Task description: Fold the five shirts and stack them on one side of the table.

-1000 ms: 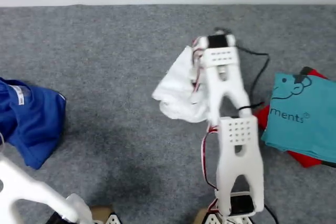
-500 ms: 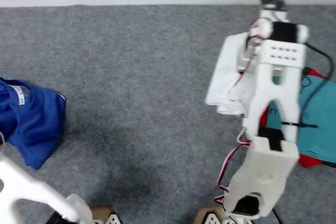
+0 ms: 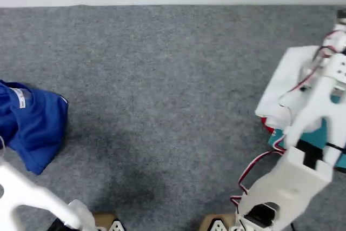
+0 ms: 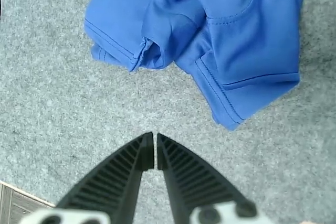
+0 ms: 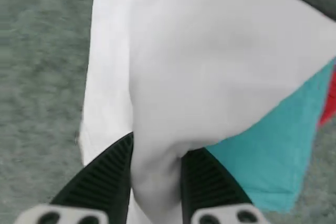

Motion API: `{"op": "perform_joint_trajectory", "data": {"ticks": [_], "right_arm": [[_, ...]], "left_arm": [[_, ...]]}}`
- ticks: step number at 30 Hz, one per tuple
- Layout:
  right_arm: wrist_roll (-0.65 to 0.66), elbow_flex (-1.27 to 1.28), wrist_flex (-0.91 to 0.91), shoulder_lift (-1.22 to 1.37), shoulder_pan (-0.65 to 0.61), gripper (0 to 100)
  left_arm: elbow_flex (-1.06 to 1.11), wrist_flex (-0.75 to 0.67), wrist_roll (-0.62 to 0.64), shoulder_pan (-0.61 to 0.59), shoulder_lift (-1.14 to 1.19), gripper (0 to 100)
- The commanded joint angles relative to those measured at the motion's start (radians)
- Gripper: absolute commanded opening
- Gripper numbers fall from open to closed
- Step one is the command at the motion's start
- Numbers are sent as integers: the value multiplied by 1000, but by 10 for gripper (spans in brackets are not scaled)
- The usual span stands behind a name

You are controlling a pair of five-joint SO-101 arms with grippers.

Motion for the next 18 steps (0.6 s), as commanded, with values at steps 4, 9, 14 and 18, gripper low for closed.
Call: {"op": "perform_joint_trajectory", "data": {"ticks": [4, 9, 14, 18], "right_arm": [[80, -6, 39, -59, 120, 9], [114, -6, 39, 56, 160, 78], [117, -41, 41, 74, 225, 250], [118, -54, 41, -19, 229, 266]], "left_arm": [[-5, 15, -3, 8, -26, 19], [-5, 25, -3, 8, -26, 19], [-5, 26, -3, 8, -26, 19], [-5, 26, -3, 8, -23, 19]]}}
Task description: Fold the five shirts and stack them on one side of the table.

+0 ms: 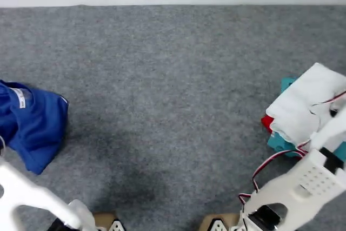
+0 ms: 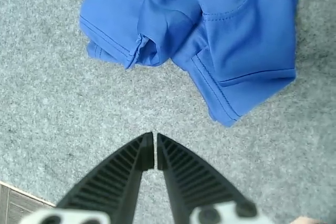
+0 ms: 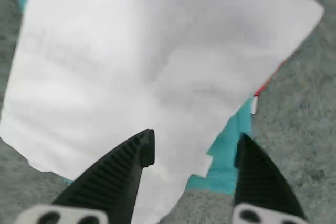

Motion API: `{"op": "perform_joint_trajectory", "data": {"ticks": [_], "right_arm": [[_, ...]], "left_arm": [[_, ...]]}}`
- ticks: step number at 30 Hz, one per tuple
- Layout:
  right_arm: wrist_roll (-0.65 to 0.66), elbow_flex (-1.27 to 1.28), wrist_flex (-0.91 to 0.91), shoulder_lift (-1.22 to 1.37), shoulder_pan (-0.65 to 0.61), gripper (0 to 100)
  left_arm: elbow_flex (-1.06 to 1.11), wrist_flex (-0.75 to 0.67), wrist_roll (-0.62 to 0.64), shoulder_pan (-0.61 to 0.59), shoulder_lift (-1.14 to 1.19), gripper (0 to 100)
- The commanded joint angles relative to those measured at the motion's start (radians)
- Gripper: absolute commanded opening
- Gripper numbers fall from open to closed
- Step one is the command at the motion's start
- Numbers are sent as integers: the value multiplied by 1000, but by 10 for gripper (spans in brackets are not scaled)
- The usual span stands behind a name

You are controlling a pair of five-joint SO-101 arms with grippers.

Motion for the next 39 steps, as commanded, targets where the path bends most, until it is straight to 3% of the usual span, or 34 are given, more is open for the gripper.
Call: {"op": "perform_joint_trajectory", "data": {"ticks": [1, 5, 9, 11, 15, 20, 27, 31, 36, 39], "right_arm": [[9, -54, 41, -142, 5, 266], [6, -43, 42, -254, -22, 228], [6, 84, 42, -332, -101, 0], [5, 193, 42, -371, -128, 50], [5, 381, 39, -397, -166, 11], [12, 512, -13, -344, -107, 9], [17, 520, -84, -220, 44, 9], [89, 511, -94, -162, 94, 9], [92, 428, 45, -234, 39, 9], [91, 430, 41, -321, -27, 9]], "left_arm": [[-5, 11, -3, 8, -23, 19], [-5, 11, -3, 8, -23, 19], [-5, 11, -3, 8, -23, 19], [-5, 11, -3, 8, -28, 19], [-10, 12, -3, 5, -28, 19], [-10, 12, -44, 6, -28, 19], [-7, 9, -58, 3, -28, 19], [-7, 6, -58, 5, -28, 19], [-8, 6, -58, 6, -23, 19], [-8, 6, -58, 8, -21, 19]]}}
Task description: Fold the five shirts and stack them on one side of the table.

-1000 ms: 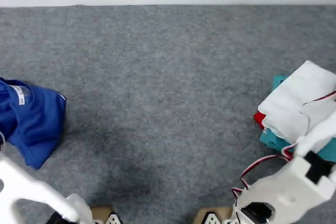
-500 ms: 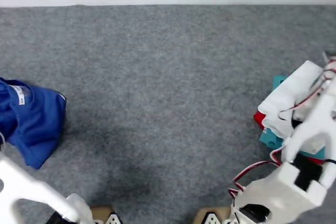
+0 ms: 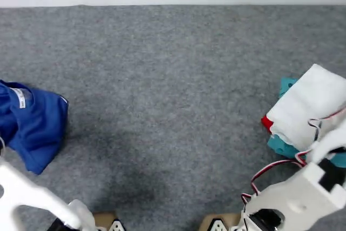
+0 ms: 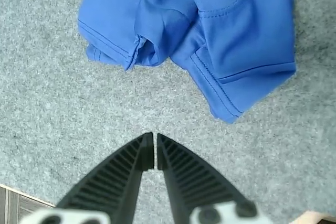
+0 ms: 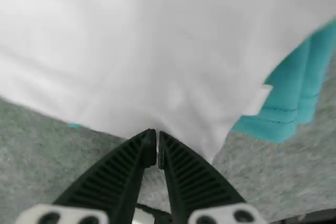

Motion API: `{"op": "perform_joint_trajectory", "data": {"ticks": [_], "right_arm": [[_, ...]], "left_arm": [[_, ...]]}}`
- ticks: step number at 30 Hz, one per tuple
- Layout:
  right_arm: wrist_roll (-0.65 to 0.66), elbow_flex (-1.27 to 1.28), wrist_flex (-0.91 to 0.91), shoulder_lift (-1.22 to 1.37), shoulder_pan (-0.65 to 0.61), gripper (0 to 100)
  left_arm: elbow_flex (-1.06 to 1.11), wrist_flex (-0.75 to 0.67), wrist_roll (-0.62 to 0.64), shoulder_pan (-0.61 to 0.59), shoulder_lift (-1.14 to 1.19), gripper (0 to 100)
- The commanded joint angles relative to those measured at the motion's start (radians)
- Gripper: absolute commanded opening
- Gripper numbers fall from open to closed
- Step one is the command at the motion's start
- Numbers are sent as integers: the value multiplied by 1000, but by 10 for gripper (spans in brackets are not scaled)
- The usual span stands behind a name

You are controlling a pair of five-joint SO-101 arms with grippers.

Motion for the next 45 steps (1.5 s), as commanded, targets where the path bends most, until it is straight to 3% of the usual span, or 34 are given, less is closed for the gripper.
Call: {"op": "perform_joint_trajectory", "data": {"ticks": [1, 9, 14, 18, 26, 31, 35, 45], "right_arm": [[9, -58, 42, -140, -91, 9], [6, 9, -27, -110, -305, 9], [6, 104, -194, 41, -328, 9], [6, 101, -200, 67, -358, 9], [6, 46, 47, -200, -527, 9], [-94, 155, 41, -414, -585, 9], [-147, 235, 41, -545, -601, 9], [-146, 433, 41, -665, -595, 9]], "left_arm": [[-8, 3, -9, 8, -25, 19], [-10, 8, -9, 6, -29, 19], [-8, 9, -9, 5, -29, 19], [-8, 9, -9, 3, -29, 19], [-10, 6, -8, 8, -29, 21], [-12, 9, -8, 8, -26, 24], [-5, -31, -55, 6, -18, 114], [96, -143, -181, 21, 173, 204]]}}
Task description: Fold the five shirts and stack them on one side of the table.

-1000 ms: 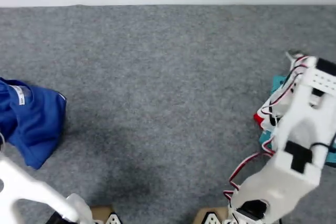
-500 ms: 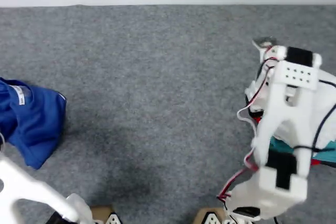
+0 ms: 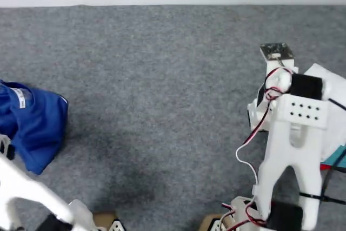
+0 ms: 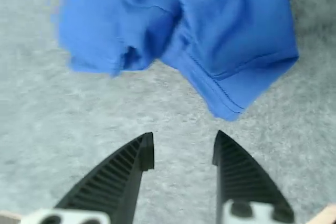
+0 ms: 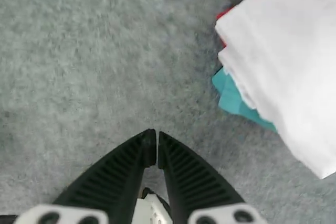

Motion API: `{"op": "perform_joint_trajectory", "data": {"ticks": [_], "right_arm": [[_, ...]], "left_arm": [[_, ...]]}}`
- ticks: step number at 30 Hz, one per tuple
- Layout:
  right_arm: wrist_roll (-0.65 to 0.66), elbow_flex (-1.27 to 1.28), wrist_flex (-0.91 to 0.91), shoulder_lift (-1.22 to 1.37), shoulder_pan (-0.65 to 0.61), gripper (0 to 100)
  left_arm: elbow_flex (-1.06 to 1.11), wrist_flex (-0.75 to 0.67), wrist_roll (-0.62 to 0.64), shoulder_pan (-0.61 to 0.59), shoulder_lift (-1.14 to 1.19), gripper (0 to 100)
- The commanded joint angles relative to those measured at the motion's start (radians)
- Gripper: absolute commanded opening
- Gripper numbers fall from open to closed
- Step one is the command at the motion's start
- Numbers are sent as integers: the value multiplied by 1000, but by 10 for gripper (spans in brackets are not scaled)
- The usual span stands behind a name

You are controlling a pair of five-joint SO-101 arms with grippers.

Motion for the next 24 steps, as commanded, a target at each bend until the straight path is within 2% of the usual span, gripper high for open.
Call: {"op": "perform_joint_trajectory", "data": {"ticks": [1, 6, 11, 16, 18, 22, 24], "right_arm": [[-12, 21, 41, -58, -5, 9], [-12, 41, 41, -87, -5, 9], [-12, 41, 42, -114, -5, 9], [-12, 41, 42, -133, -5, 9], [-12, 41, 42, -137, -5, 9], [-12, 41, 42, -143, -5, 9], [-12, 41, 42, -143, -5, 9]], "left_arm": [[7, -49, -51, 12, 106, 204], [5, -118, -54, 14, 310, 206], [1, -155, -115, 15, 508, 204], [-12, -221, -115, 58, 684, 201], [-13, -236, -87, 91, 721, 162], [-65, -166, -66, 181, 706, 0], [-113, -97, -41, 216, 666, 4]]}}
